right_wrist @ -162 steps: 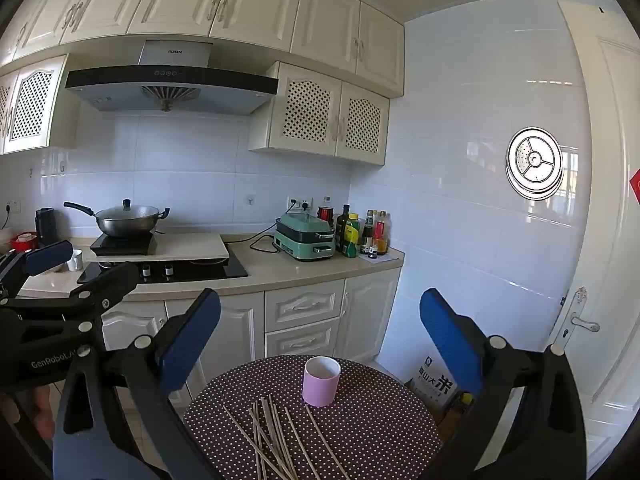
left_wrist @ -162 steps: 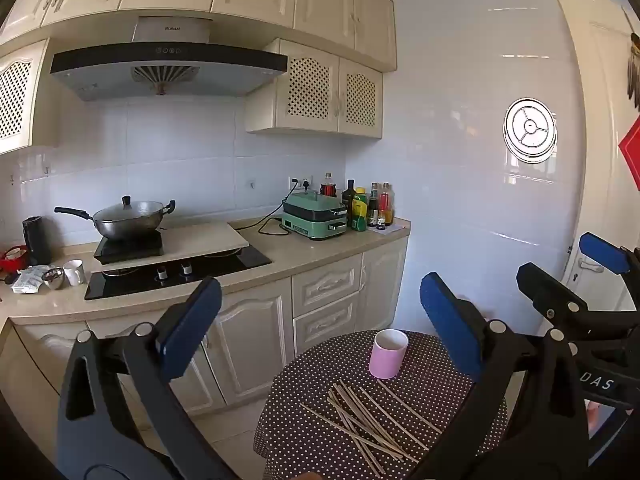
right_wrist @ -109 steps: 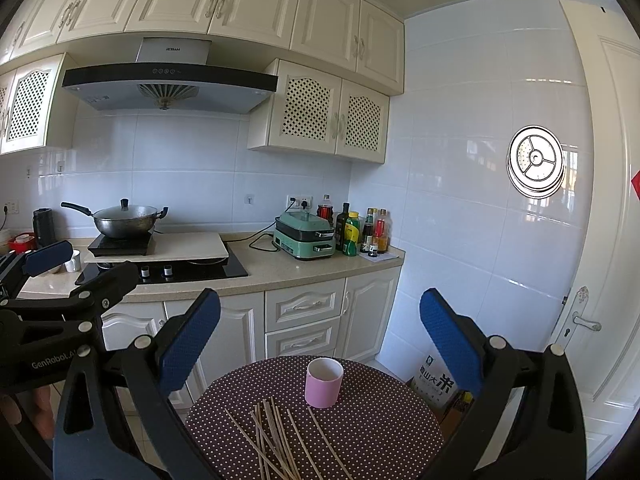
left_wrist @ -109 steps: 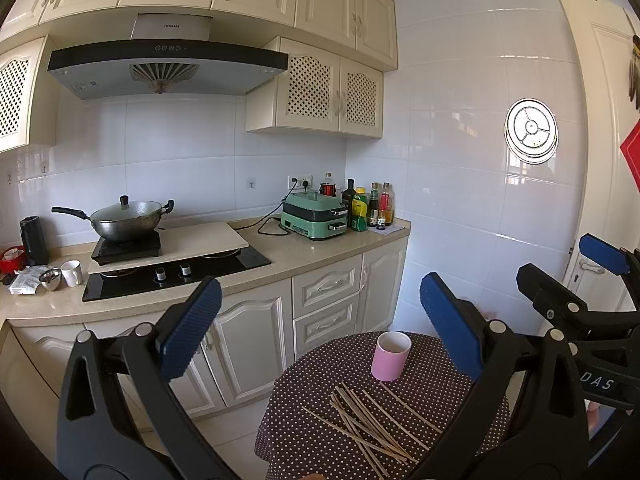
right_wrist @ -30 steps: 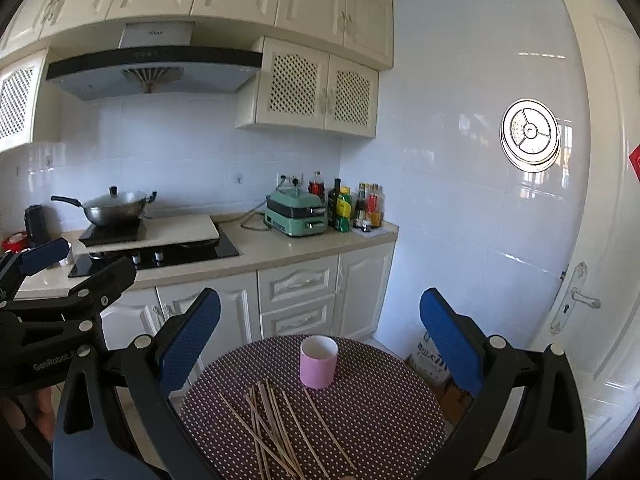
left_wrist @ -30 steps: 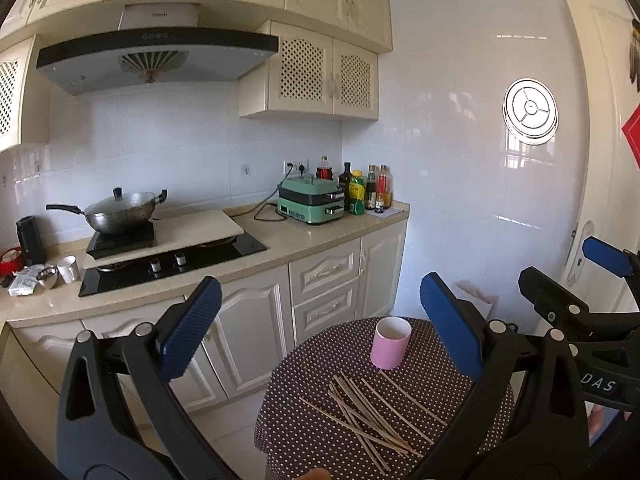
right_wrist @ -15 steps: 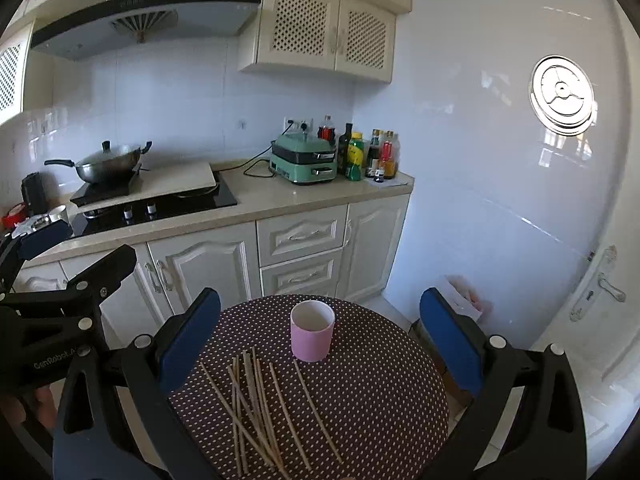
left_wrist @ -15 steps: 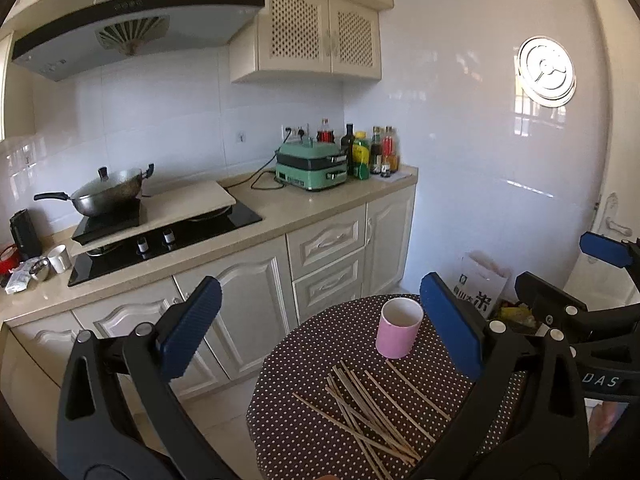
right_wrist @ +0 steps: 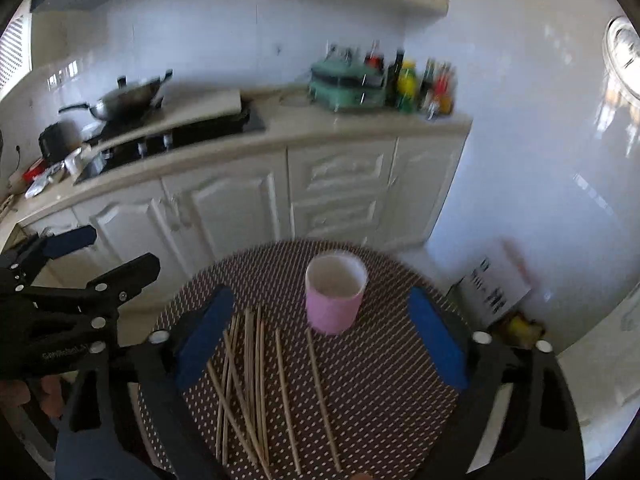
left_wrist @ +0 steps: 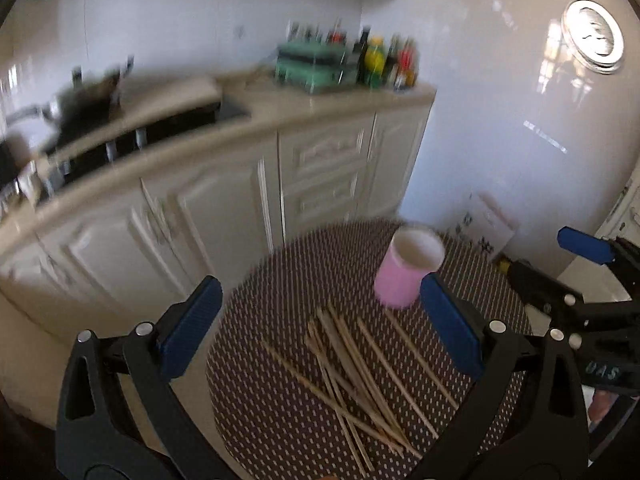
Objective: Organize utensils
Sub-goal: 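Lower both grippers toward the pile of wooden chopsticks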
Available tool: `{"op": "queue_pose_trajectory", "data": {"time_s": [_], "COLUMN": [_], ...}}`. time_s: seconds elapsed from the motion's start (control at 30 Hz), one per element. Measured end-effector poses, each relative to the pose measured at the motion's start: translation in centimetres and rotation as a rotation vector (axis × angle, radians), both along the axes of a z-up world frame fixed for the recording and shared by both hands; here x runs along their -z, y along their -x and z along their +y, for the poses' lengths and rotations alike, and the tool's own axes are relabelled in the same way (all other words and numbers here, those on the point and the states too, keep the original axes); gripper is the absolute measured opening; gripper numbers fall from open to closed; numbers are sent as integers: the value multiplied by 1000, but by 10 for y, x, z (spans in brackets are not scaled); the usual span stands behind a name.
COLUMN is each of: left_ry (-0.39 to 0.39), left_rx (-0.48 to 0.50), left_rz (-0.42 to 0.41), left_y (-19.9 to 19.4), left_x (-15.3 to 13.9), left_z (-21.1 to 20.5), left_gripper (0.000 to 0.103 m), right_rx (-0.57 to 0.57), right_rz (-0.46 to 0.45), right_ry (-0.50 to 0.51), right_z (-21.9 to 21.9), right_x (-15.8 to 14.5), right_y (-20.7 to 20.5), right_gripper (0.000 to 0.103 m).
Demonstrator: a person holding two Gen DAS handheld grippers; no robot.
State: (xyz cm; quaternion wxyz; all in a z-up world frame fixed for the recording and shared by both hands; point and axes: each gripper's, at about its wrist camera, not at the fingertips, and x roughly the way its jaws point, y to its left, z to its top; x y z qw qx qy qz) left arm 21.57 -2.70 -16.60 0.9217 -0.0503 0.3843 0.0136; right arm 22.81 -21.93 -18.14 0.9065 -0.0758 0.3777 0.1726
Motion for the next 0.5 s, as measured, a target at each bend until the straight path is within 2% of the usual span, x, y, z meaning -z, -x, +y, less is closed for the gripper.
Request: {"op": "queue_pose_trajectory", "data": {"time_s": [0.13, 0.2, 0.3, 0.4, 0.5], "left_ry": [150, 202, 208, 210, 224], "left_rx": [-54, -100, -148, -172, -201], "left_rz": [204, 271, 345, 413, 466], "left_y": [-14, -16, -15, -15, -17], "left_x": [57, 85, 120, 144, 166], "left_z": [27, 39, 48, 50, 55], "left_gripper": [97, 97, 96, 91, 89], "right_rx": [-24, -34, -55, -75, -93], "right_rz": [130, 210, 312, 369, 406], "right_ry": [8, 9, 2, 23, 43], "right_z": [3, 4, 8, 12, 15], "right_x": [39, 62, 91, 112, 125], "right_y": [-15, -23, -33, -41, -48], "right_gripper": [65, 59, 52, 45, 43]}}
